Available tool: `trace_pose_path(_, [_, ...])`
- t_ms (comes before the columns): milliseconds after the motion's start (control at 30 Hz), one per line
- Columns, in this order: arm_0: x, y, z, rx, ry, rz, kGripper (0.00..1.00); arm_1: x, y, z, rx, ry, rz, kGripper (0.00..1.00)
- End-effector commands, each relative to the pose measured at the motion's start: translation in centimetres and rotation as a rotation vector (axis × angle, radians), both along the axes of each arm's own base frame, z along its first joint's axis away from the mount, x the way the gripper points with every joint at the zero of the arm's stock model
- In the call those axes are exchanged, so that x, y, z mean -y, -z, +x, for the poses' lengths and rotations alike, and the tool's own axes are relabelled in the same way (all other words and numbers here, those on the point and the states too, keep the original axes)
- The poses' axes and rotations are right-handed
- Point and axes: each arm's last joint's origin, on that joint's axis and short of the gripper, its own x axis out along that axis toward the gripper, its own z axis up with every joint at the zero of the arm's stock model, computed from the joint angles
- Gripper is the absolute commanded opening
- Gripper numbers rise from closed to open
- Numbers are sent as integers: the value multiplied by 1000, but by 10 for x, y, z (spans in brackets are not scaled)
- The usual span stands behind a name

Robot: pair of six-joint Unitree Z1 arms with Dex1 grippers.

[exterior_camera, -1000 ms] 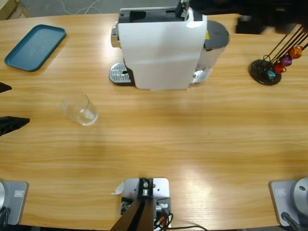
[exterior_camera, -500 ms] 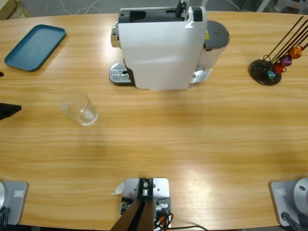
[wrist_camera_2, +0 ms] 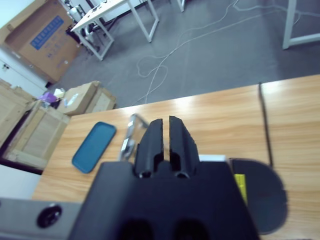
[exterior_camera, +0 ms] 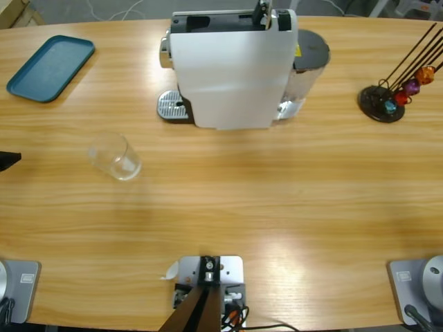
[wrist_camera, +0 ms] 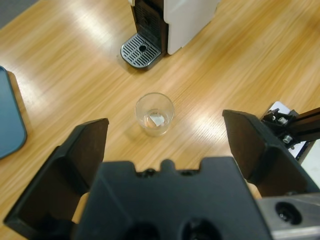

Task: Pour coffee

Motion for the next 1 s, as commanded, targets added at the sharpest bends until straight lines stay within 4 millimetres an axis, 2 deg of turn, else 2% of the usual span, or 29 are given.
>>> trace_pose_path(33, [-7, 15, -8, -36, -11, 19, 996, -33, 29, 10, -93, 4, 41, 0])
trace_pose_path(167, [-9, 19, -9, -41, -9, 21, 996, -40, 30, 5, -124, 7, 103, 0])
trace_pose_path(300, [-9, 19, -10, -44, -4, 18, 996, -46, 30, 7, -139, 20, 149, 0])
trace_pose_path(533, [-10, 20, -12, -39, -4, 14, 996, -79, 29, 15, -139, -16, 180, 0])
trace_pose_path(700, [-13, 21, -15, -34, -6, 10, 996, -92, 35, 7, -149, -45, 161, 0])
trace_pose_path(900, [-14, 24, -17, -39, -8, 14, 996, -104, 50, 7, -174, -50, 129, 0])
trace_pose_path(1000, [-16, 26, -19, -36, -8, 12, 996, -114, 67, 7, -201, -59, 92, 0])
